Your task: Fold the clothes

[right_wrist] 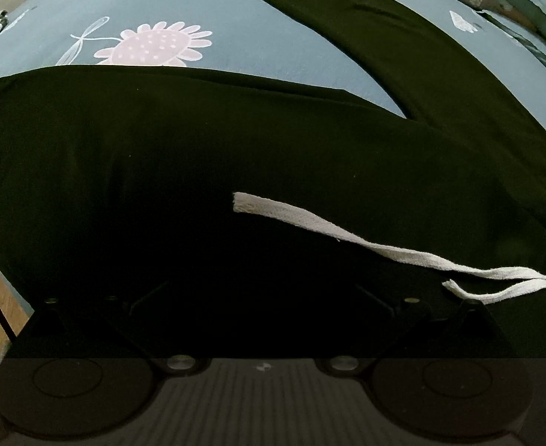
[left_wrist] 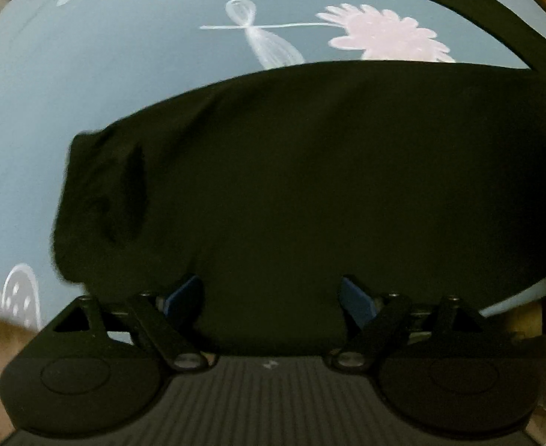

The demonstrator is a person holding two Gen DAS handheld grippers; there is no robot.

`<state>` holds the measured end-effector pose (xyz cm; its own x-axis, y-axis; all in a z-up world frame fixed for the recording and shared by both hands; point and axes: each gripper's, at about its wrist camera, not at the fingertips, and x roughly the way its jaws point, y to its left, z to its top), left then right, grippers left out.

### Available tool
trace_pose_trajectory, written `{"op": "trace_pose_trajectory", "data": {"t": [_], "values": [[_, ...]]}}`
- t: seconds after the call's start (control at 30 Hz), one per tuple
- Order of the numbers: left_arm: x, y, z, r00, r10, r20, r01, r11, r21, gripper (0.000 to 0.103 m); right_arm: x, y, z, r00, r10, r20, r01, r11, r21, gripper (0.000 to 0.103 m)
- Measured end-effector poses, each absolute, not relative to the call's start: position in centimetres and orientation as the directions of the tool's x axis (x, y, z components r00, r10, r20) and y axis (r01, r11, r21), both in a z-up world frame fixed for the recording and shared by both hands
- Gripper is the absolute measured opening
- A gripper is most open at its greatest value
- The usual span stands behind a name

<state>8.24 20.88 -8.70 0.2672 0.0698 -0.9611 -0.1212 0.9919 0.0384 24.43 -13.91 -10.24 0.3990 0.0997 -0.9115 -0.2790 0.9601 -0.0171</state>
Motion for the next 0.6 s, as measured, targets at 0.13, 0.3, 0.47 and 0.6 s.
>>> {"op": "trace_pose_trajectory", "data": {"t": [0.13, 0.3, 0.47, 0.6], "values": [[8.4, 20.8, -8.2, 0.257, 0.101, -0.961, -0.095, 0.992, 0.079, 0.084, 24.7, -13.8, -10.3, 0.396, 0.099, -0.913, -0.279, 0.96, -0.017, 0.103], [8.2, 21.3, -8.5, 0.267, 0.118, -0.956, -0.044, 0.993, 0.11, 0.088, 24.7, -13.8, -10.4, 0.402, 0.102, -0.91, -0.282, 0.959, -0.017, 0.103], [7.5, 23.5, -8.3, 0.237, 0.151, -0.96, -0.155, 0.981, 0.117, 0.088, 24.5, -14.0, -10.4, 0.407, 0.109, -0.907, -0.288, 0.957, -0.014, 0.103], [7.8, 23.8, -7.6, 0.232, 0.185, -0.955, -0.137, 0.978, 0.156, 0.086, 24.2, -14.2, -10.4, 0.42, 0.116, -0.9, -0.293, 0.956, -0.014, 0.103]]}}
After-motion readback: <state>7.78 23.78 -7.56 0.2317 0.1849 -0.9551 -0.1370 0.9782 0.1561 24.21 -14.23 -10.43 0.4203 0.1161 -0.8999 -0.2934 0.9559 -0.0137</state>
